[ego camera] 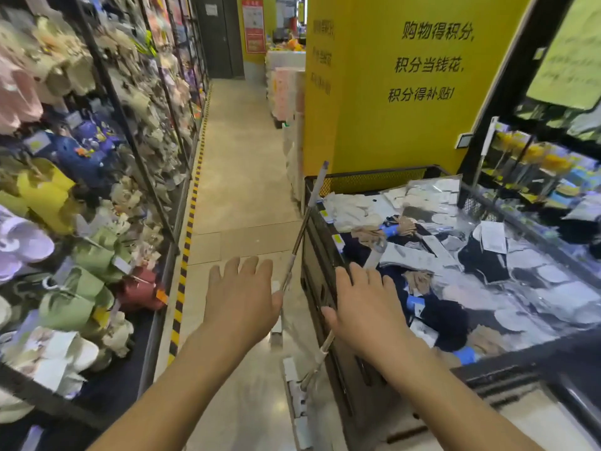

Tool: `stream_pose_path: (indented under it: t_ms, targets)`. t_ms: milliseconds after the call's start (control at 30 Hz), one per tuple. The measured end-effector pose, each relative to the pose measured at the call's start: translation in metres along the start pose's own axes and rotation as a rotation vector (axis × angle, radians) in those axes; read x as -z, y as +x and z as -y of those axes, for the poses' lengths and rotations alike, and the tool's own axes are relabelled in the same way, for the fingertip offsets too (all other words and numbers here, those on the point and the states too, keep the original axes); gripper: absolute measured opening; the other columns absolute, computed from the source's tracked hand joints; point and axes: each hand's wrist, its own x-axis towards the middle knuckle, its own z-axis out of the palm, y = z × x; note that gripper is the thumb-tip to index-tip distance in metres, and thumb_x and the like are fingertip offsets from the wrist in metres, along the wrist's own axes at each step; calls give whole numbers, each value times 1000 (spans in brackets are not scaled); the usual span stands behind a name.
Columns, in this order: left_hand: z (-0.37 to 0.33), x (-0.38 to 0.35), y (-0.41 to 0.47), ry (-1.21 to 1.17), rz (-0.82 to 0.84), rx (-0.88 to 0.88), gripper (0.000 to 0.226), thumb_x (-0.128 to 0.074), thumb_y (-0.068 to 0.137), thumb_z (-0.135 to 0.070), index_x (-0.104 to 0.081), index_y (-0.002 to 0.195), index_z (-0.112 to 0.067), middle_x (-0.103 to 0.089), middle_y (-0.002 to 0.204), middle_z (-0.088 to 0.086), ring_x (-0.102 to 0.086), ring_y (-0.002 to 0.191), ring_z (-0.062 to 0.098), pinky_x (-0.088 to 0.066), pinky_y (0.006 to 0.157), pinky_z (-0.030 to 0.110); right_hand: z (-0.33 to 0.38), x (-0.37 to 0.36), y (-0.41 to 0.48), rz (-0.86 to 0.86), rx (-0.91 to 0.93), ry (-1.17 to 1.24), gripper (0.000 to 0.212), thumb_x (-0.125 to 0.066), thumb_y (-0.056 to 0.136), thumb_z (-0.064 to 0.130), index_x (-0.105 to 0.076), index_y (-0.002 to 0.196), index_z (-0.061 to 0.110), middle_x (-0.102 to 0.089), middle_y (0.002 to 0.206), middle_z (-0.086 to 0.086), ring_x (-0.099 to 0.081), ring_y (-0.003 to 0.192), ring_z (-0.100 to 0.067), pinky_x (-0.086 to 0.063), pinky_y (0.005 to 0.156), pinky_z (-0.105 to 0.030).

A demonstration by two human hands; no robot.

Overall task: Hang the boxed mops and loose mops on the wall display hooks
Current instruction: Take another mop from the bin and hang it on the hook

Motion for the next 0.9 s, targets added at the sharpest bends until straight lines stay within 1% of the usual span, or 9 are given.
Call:
stream_pose_path:
  t_ms: [133,200,267,367,467,633,767,900]
  targets:
    - [21,-1,58,6,1,-123,59,-38,106,-50,-30,158,-25,-32,167,-1,-23,156,29,-21,123,48,18,2,34,38,-127,7,71,-47,102,54,-27,157,13,-27,164,-14,-29,149,-39,-26,121,-55]
    - [33,0,88,4,-4,-191,58,-40,105,-50,-33,156,-25,-36,164,0,-26,154,30,-23,121,47,28,3,51,45,-199,16,73,-49,102,54,-26,158,13,-26,166,-14,-28,150,-40,-25,122,-56]
    - [37,1,110,-8,-1,-251,56,-42,104,-50,-39,153,-24,-41,161,1,-31,151,30,-26,119,47,33,3,61,48,-249,10,73,-49,101,55,-26,158,14,-27,165,-14,-28,151,-39,-25,122,-56]
    - [44,-2,146,-17,13,-355,53,-43,102,-49,-42,149,-24,-46,155,0,-37,145,31,-30,115,46,46,2,82,60,-343,30,71,-49,100,56,-30,155,15,-35,159,-12,-34,146,-38,-28,120,-54]
    - [41,-6,173,-8,34,-444,49,-44,102,-49,-46,144,-24,-51,149,0,-42,139,30,-35,112,47,52,-2,96,81,-413,42,72,-48,101,56,-28,155,14,-33,160,-13,-34,145,-39,-28,120,-55]
    - [27,-16,208,-14,59,-555,53,-44,103,-48,-42,150,-24,-46,154,-2,-39,142,29,-35,113,48,45,-10,113,118,-521,84,72,-48,102,55,-25,158,16,-32,162,-12,-31,148,-39,-27,121,-57]
    - [8,-24,231,12,65,-601,54,-43,102,-49,-42,150,-24,-47,153,-1,-37,144,29,-32,117,51,28,-21,121,125,-578,109,71,-46,104,54,-24,159,16,-28,165,-12,-29,150,-39,-26,121,-55]
    - [-12,-34,247,47,89,-650,54,-43,103,-50,-42,150,-24,-45,156,-1,-36,146,29,-29,118,53,5,-32,128,134,-633,126,69,-44,104,55,-25,158,16,-32,161,-12,-33,147,-38,-30,119,-54]
